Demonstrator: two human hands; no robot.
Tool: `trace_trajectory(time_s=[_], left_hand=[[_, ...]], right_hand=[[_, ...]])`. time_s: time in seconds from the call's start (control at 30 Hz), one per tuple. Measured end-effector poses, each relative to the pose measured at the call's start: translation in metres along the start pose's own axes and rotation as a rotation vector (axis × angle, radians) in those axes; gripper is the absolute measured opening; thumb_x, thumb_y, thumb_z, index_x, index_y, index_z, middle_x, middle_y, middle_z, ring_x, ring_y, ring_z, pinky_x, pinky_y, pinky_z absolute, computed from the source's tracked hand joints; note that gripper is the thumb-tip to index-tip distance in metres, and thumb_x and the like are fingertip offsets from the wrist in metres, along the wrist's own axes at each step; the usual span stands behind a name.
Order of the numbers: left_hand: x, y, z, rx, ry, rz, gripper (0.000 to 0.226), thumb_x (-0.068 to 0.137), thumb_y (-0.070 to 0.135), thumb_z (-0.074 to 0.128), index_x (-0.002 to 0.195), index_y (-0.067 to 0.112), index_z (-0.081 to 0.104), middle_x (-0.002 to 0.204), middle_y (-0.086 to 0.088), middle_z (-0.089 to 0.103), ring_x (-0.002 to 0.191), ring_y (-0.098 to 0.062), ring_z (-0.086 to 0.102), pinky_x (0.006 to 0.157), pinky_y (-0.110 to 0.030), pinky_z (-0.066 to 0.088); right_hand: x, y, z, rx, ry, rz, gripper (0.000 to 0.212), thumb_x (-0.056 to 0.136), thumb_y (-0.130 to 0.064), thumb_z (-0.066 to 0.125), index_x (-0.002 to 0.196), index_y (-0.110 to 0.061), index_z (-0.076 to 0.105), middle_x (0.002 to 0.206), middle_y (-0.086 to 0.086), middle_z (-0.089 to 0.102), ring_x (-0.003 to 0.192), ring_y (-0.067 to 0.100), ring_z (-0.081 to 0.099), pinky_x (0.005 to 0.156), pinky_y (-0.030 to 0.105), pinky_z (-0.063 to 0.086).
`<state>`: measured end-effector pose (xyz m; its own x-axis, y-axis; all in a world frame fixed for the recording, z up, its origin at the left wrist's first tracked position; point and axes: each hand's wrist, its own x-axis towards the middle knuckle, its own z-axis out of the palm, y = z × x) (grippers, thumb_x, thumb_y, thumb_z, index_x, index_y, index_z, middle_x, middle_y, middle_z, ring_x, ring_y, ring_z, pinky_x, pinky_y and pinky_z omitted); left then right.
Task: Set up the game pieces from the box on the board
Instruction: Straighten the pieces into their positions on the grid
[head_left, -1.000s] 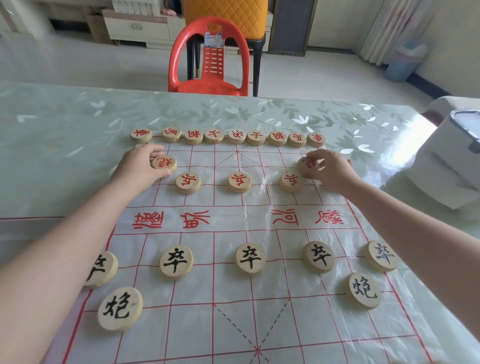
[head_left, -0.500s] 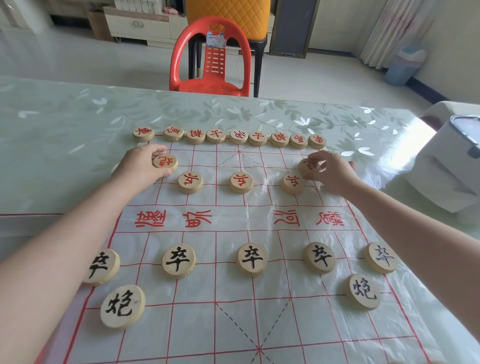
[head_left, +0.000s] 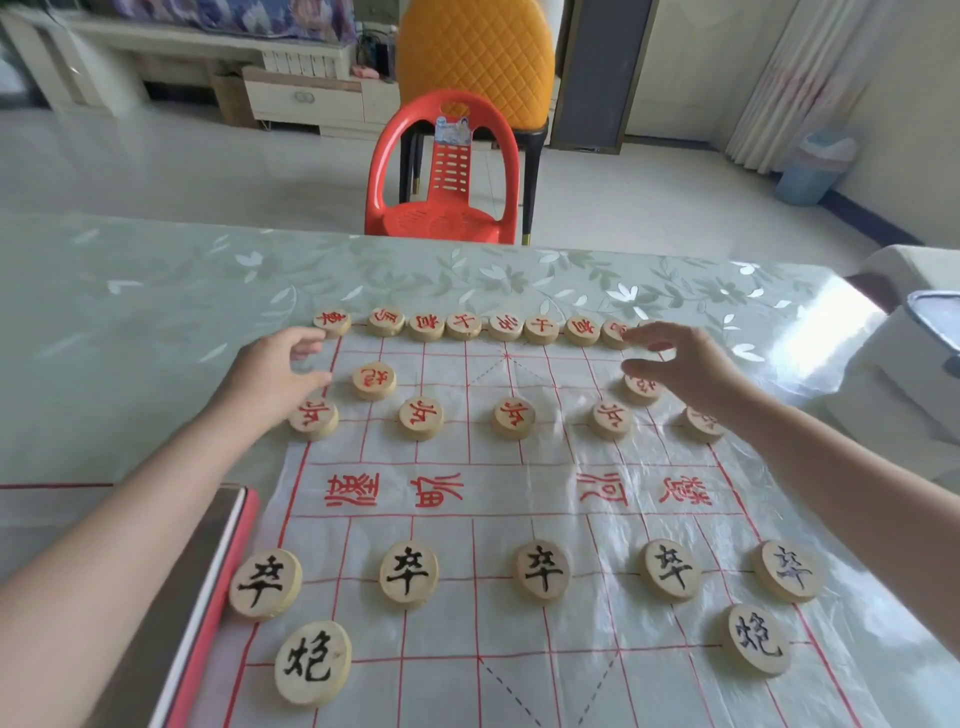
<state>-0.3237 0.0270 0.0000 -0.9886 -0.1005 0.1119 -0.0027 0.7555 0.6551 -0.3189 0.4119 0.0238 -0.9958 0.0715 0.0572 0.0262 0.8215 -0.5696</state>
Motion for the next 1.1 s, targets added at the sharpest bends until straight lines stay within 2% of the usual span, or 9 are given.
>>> trace_trajectory(time_s=[0.13,0.23,0.47,0.6,0.73,0.87,0.97,1.1], left_hand=[[0.011,-0.014,-0.018,0.004,0.005,-0.072,0.048,0.076,0.001,0.069,0.122,0.004,0.056,0.121,-0.015,0.062,0.114,-0.026,0.057,0.099,-0.029,0.036],[0.025,-0.016,-0.022,0.022,0.03,-0.075,0.05,0.075,0.003,0.07,0.122,0.004,0.056,0.124,-0.014,0.061,0.115,-0.026,0.057,0.101,-0.032,0.038],[0.064,-0.012,0.009,0.082,0.022,-0.084,0.052,0.079,0.021,0.068,0.128,0.011,0.051,0.132,-0.011,0.054,0.119,-0.028,0.052,0.1,-0.039,0.042],[0.084,-0.011,0.024,0.128,0.064,-0.148,0.06,0.08,0.036,0.067,0.13,0.012,0.047,0.132,-0.012,0.049,0.123,-0.029,0.046,0.1,-0.038,0.038],[0.092,-0.012,0.031,0.153,0.095,-0.18,0.068,0.074,0.046,0.07,0.127,0.01,0.049,0.129,-0.014,0.047,0.12,-0.031,0.045,0.099,-0.04,0.039],[0.093,-0.014,0.034,0.147,0.132,-0.214,0.074,0.066,0.056,0.073,0.119,0.008,0.052,0.123,-0.014,0.049,0.115,-0.032,0.048,0.095,-0.039,0.041],[0.094,-0.015,0.036,0.144,0.153,-0.238,0.069,0.065,0.057,0.072,0.11,0.007,0.055,0.117,-0.015,0.054,0.111,-0.032,0.05,0.09,-0.039,0.042],[0.096,-0.018,0.038,0.169,0.162,-0.225,0.05,0.07,0.048,0.07,0.101,0.01,0.06,0.11,-0.012,0.06,0.106,-0.031,0.052,0.083,-0.036,0.042]], right_hand=[[0.012,-0.04,0.027,0.031,-0.078,-0.064,0.042,0.078,-0.018,0.071,0.118,-0.021,0.059,0.123,-0.004,0.063,0.117,0.017,0.055,0.109,0.043,0.034],[0.03,-0.083,0.059,0.011,-0.136,-0.153,0.047,0.081,-0.017,0.067,0.126,-0.023,0.054,0.128,-0.006,0.059,0.122,0.017,0.05,0.112,0.045,0.027],[0.086,-0.165,0.126,-0.098,-0.206,-0.286,0.054,0.086,-0.013,0.057,0.137,-0.025,0.042,0.134,0.004,0.052,0.131,0.023,0.033,0.106,0.036,0.02],[0.109,-0.171,0.149,-0.199,-0.307,-0.288,0.057,0.087,-0.016,0.057,0.14,-0.025,0.038,0.134,0.005,0.052,0.13,0.025,0.032,0.105,0.034,0.02],[0.116,-0.165,0.163,-0.186,-0.335,-0.311,0.059,0.083,-0.021,0.061,0.138,-0.026,0.04,0.126,0.005,0.057,0.127,0.023,0.032,0.1,0.034,0.023],[0.116,-0.165,0.168,-0.154,-0.29,-0.357,0.056,0.086,-0.04,0.057,0.137,-0.023,0.043,0.133,-0.002,0.053,0.127,0.023,0.03,0.102,0.035,0.02],[0.117,-0.166,0.17,-0.138,-0.264,-0.375,0.053,0.085,-0.038,0.057,0.135,-0.023,0.046,0.129,-0.004,0.056,0.124,0.023,0.032,0.1,0.034,0.02],[0.117,-0.165,0.174,-0.16,-0.235,-0.381,0.05,0.084,-0.038,0.059,0.131,-0.023,0.049,0.124,0.0,0.057,0.12,0.023,0.034,0.098,0.035,0.021]])
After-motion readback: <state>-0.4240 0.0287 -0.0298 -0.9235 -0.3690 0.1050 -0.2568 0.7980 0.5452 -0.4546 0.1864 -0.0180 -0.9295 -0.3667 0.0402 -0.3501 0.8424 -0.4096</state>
